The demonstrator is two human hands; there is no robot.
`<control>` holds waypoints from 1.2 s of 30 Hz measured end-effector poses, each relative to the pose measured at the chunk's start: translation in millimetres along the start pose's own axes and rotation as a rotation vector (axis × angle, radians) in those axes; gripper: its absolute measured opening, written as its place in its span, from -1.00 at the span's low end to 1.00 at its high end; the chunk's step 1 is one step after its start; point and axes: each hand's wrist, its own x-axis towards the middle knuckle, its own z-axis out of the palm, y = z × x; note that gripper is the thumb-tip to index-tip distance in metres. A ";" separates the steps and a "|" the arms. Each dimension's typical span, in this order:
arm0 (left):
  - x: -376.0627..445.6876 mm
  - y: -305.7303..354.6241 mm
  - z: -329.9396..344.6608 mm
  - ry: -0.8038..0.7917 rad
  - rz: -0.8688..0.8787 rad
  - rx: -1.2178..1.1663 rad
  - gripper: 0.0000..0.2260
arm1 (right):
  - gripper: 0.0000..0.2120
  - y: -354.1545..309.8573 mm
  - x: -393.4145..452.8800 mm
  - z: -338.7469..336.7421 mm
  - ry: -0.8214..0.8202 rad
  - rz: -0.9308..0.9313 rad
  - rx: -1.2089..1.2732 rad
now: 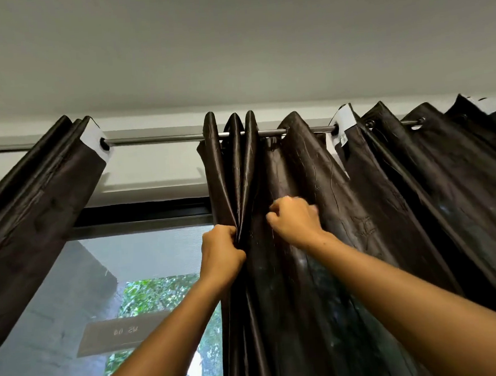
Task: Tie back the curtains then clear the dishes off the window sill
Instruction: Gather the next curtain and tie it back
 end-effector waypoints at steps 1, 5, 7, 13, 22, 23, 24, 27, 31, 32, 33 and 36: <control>-0.1 0.9 2.7 -0.007 0.007 0.015 -0.79 | -0.71 11.4 -1.9 -2.3 0.056 0.025 -0.234; 0.7 3.9 6.4 -0.023 -0.002 0.052 -0.78 | -0.31 43.3 -6.2 -6.4 -0.027 0.253 -0.319; 0.3 5.6 7.8 -0.026 -0.016 0.062 -0.77 | -0.25 49.8 -7.4 -5.4 -0.014 0.269 -0.291; -4.8 3.3 9.3 -0.003 -0.024 0.038 -0.71 | -0.31 64.3 1.7 -12.5 0.133 0.332 -0.394; -7.7 5.2 2.9 0.012 -0.055 -0.018 -0.63 | -0.71 22.9 -0.3 -1.2 0.024 0.065 0.025; -8.2 4.6 -0.5 0.001 -0.056 -0.036 -0.63 | -0.69 9.9 -0.1 0.4 -0.007 0.022 0.086; -8.0 3.4 -4.6 -0.010 -0.055 -0.051 -0.63 | -0.67 -6.1 1.5 2.7 -0.043 -0.030 0.143; -7.5 -9.0 -26.4 -0.019 -0.063 -0.040 -0.67 | -0.76 -63.0 2.9 8.5 -0.149 -0.180 0.229; -12.2 -32.8 -66.4 0.008 -0.127 -0.058 -0.63 | -0.80 -91.7 6.2 18.2 -0.242 -0.221 0.151; -13.0 -34.1 -71.3 0.005 -0.122 -0.079 -0.61 | -0.85 -87.4 7.3 19.1 -0.238 -0.205 0.148; -12.7 -32.2 -73.9 0.001 -0.112 -0.090 -0.61 | -0.79 -83.0 6.0 17.5 -0.221 -0.179 0.153; -10.0 -18.6 -67.9 0.008 -0.091 -0.119 -0.62 | -0.59 -71.5 -3.4 9.8 -0.203 -0.095 0.192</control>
